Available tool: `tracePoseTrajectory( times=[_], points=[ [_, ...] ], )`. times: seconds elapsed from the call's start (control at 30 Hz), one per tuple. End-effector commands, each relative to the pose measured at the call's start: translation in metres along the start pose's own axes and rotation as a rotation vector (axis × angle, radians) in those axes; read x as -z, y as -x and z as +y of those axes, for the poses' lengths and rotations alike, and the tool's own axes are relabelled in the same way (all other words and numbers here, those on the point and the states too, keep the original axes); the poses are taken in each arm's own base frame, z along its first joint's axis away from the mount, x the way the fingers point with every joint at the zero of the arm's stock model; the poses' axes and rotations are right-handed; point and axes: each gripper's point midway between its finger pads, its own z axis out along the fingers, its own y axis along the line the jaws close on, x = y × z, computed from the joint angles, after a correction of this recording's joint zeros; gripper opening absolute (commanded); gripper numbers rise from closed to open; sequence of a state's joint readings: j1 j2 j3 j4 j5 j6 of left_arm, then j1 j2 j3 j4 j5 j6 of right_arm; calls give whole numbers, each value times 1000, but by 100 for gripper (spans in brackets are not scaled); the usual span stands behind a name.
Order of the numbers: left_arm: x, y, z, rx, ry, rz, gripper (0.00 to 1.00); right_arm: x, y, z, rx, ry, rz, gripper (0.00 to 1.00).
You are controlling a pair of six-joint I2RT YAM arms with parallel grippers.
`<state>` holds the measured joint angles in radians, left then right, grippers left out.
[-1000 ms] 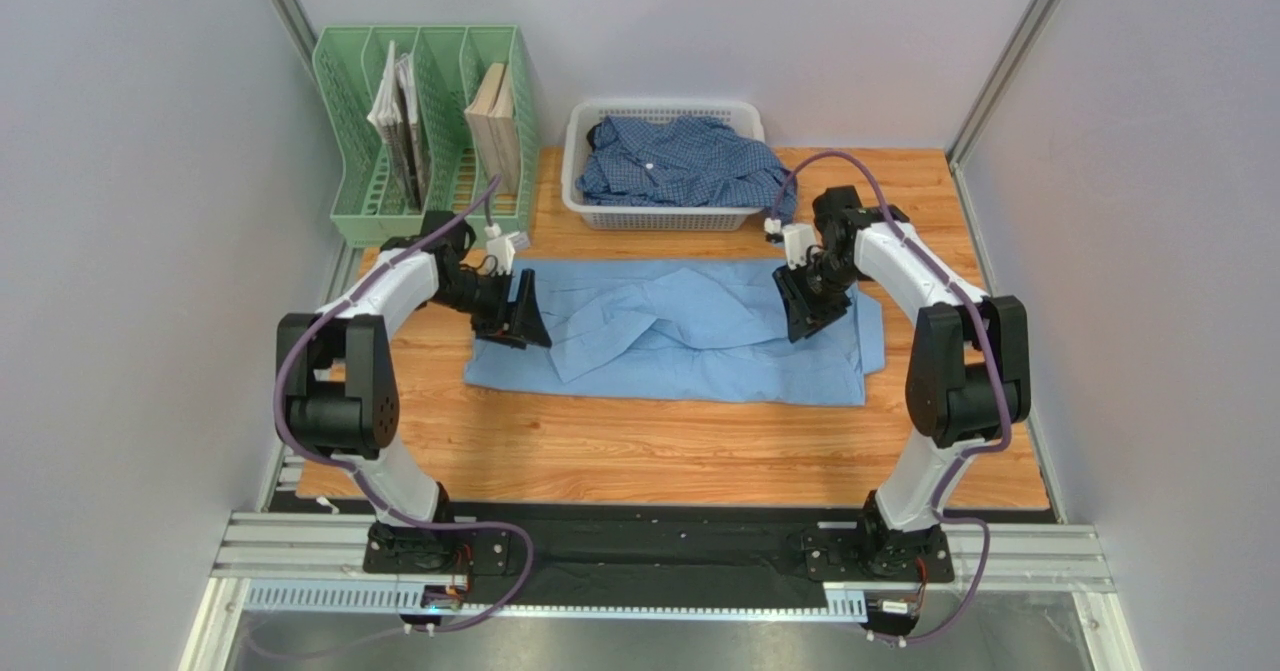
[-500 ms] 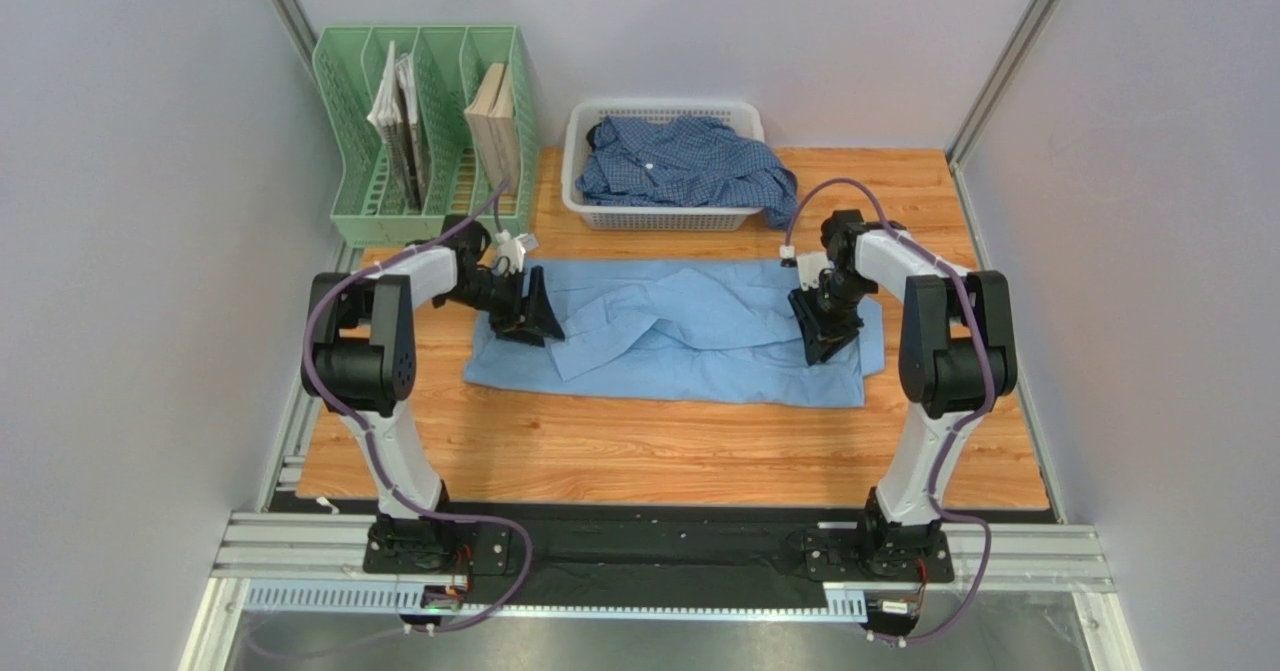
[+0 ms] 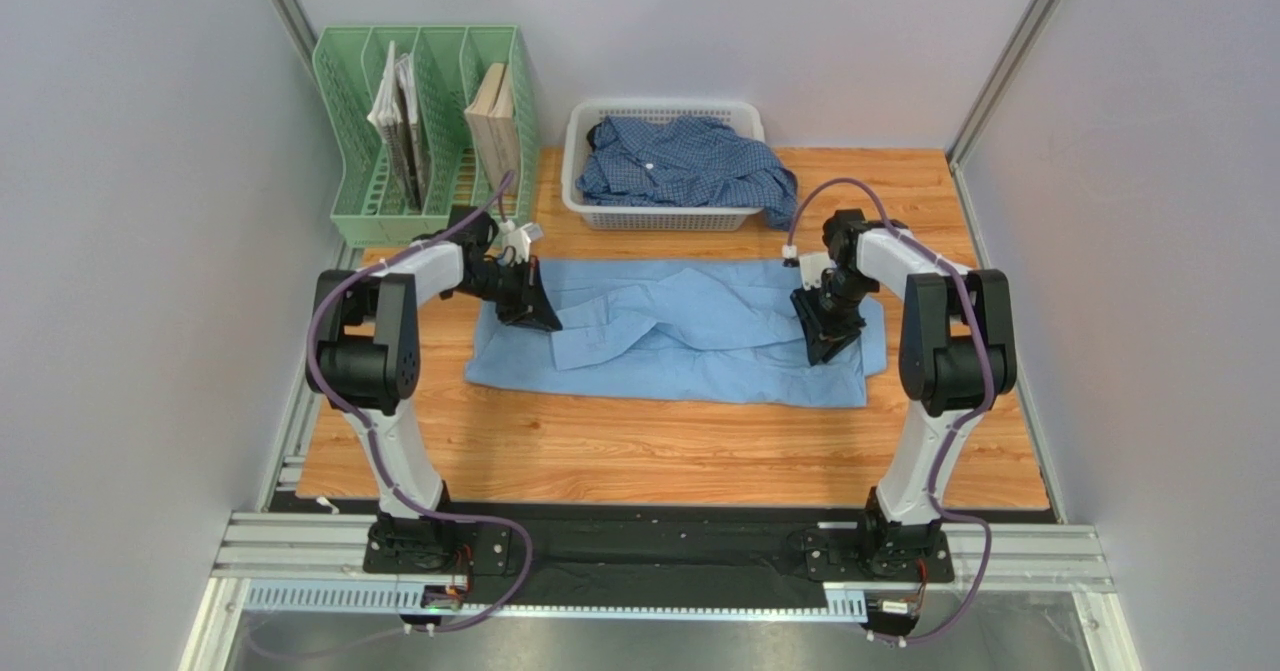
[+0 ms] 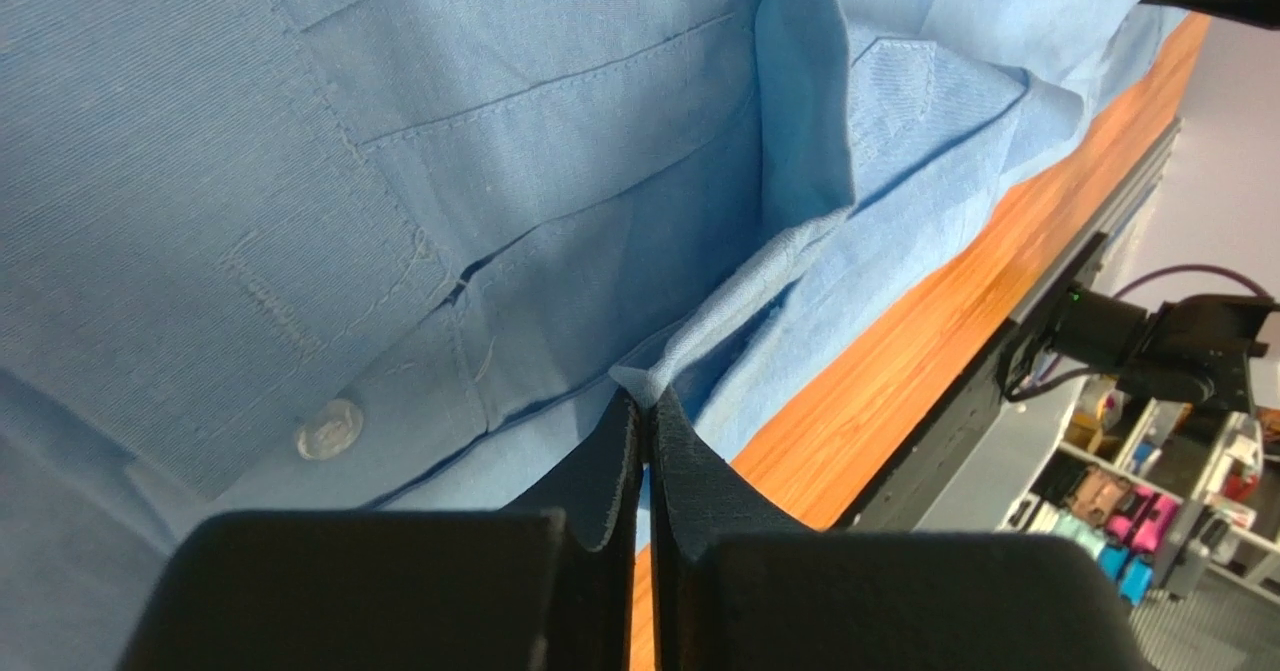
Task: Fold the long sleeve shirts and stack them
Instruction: Fold the shirt
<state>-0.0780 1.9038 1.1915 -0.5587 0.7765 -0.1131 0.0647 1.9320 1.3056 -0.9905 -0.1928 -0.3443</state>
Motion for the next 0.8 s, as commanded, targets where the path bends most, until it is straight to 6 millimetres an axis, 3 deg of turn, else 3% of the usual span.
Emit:
tracePoseTrajectory(
  times=[0.0,0.13,0.23,0.4,0.43,0.47,0.57,0.67,0.7,0.73,0.77],
  points=[
    [31,18,-19,-125,50,-64,0,-12,-6,-27,-27,-55,32,32],
    [51,17,7,-188,257,-52,0,-12,-8,-34,-29,-70,35,32],
    [47,22,19,-184,296,-23,0,-10,-12,-43,-54,-74,34,32],
    [37,36,35,-185,329,-8,0,-10,-17,-43,-53,-72,39,32],
    [36,35,38,-179,338,3,4,-10,-18,-44,-47,-79,39,32],
    [35,36,41,-178,344,7,20,-8,-17,-46,-47,-85,32,32],
    [42,39,38,-218,358,-7,39,-6,-17,-55,-44,-110,30,32],
    [60,48,12,-327,314,-83,59,0,-23,-82,-46,-153,32,32],
    [64,49,0,-368,280,-106,62,-1,-26,-91,-41,-165,39,31],
    [71,53,-10,-418,268,-142,82,5,-24,-110,-25,-232,37,32],
    [87,56,-28,-498,261,-193,89,9,-26,-129,-30,-270,31,32]
  ],
)
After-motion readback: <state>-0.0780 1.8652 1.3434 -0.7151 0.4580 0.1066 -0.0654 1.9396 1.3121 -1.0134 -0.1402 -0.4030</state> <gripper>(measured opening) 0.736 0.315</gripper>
